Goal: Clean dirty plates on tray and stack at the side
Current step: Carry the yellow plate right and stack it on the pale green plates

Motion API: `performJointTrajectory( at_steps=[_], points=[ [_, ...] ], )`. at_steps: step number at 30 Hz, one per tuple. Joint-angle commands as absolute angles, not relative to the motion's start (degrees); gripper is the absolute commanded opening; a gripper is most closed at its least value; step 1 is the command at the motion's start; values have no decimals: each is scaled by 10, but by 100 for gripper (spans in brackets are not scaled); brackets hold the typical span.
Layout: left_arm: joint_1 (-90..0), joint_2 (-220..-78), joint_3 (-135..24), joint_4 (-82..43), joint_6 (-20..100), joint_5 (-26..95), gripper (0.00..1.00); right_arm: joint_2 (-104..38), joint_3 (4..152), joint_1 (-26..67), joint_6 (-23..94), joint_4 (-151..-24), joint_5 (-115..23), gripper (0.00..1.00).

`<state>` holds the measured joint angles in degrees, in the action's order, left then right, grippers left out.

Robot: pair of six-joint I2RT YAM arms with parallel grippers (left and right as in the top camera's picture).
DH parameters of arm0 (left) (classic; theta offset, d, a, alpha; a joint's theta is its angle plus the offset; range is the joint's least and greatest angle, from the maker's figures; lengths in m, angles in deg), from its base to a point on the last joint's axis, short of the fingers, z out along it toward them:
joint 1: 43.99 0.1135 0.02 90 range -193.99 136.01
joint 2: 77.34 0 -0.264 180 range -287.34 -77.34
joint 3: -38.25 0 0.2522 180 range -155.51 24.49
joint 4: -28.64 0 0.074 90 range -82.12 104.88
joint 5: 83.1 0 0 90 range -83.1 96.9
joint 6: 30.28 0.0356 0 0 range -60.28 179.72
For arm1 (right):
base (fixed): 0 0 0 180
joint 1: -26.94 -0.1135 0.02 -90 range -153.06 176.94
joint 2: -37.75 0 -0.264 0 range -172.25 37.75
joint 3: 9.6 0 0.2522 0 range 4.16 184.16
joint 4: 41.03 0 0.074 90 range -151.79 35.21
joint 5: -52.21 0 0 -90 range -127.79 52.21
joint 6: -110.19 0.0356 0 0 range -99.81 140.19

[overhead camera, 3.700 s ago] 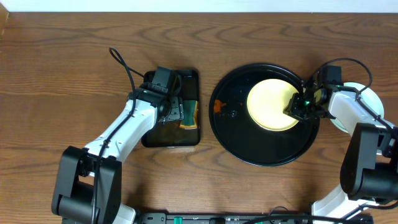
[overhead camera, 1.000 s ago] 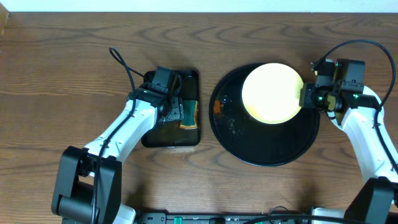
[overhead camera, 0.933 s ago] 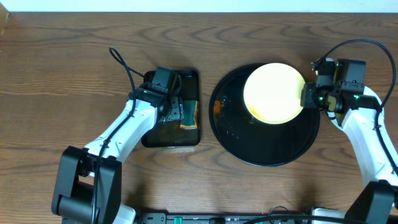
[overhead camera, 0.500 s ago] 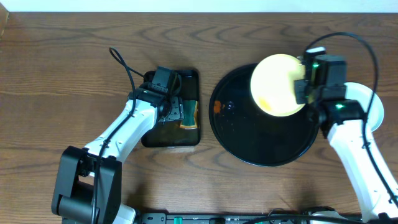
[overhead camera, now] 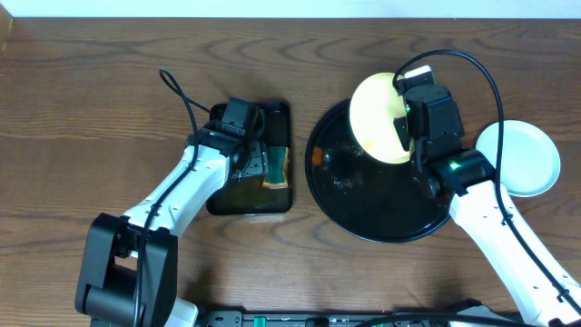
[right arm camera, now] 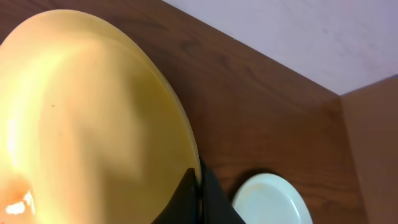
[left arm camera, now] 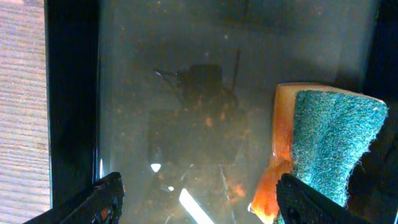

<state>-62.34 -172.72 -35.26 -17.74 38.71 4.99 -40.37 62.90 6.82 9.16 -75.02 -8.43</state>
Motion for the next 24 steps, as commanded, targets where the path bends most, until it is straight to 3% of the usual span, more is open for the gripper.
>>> performJointTrajectory(
  at_steps=[1, 11, 24],
  points=[
    [-623, -1728, -357, -178, 384, 39, 79, -394, 630, 63, 90, -747, -61, 1],
    [-623, -1728, -357, -179, 384, 39, 80, -395, 630, 99, 209, -760, -84, 1],
    [-623, -1728, -357, -179, 384, 39, 80, -438, 630, 305, 459, -811, -199, 1]
  ],
)
